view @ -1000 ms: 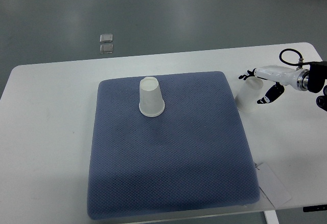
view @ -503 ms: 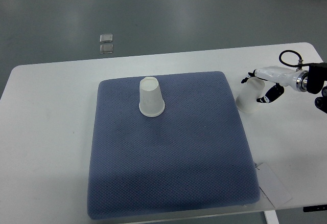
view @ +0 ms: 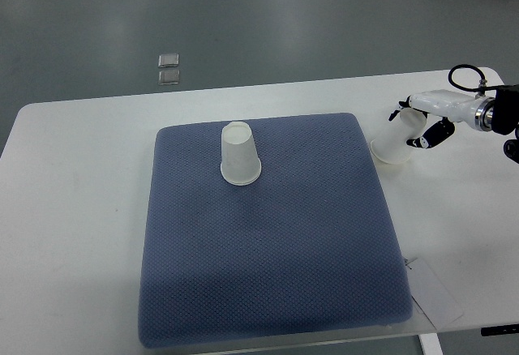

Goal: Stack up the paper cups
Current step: 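Lift the held cup and carry it above the cup on the cushion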

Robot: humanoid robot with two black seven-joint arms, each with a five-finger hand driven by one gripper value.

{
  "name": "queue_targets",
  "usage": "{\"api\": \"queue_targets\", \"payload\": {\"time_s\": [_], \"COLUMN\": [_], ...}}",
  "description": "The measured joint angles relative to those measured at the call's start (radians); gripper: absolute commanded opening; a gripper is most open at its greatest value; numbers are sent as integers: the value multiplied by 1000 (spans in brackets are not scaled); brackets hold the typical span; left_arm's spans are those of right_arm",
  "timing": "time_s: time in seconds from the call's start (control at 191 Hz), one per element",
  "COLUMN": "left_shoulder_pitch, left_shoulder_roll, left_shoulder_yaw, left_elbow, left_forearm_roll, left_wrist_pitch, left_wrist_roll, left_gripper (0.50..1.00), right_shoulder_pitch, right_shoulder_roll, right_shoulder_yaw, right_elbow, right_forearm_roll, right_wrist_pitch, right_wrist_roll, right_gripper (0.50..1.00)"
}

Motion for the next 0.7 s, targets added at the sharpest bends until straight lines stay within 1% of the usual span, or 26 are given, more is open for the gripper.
{"api": "queue_targets", "payload": {"time_s": [0.089,0.147,0.23,0.361,0.461,0.555,0.702], "left_shoulder_pitch": [0,0,0,1,0,0,0], "left_shoulder_roll": [0,0,0,0,0,0,0], "left_shoulder_yaw": [0,0,0,0,0,0,0], "left_elbow": [0,0,0,0,0,0,0], "left_forearm_roll": [0,0,0,0,0,0,0], "left_wrist_pitch": [0,0,0,0,0,0,0], "left_wrist_roll": [0,0,0,0,0,0,0], "left_gripper": [1000,1000,1000,1000,1000,1000,1000], "right_shoulder_pitch": [47,92,180,332,416,474,534], "right_shoulder_roll": [-4,-5,-7,-8,6,51,175], "right_shoulder_yaw": [2,4,6,9,10,10,5], "right_elbow": [7,13,26,58,80,94,99], "right_forearm_roll": [5,8,12,16,17,18,16], "right_wrist_pitch": [9,29,90,214,267,286,294], "right_wrist_roll": [6,9,12,21,20,15,10], "right_gripper": [552,560,570,572,572,572,570]}}
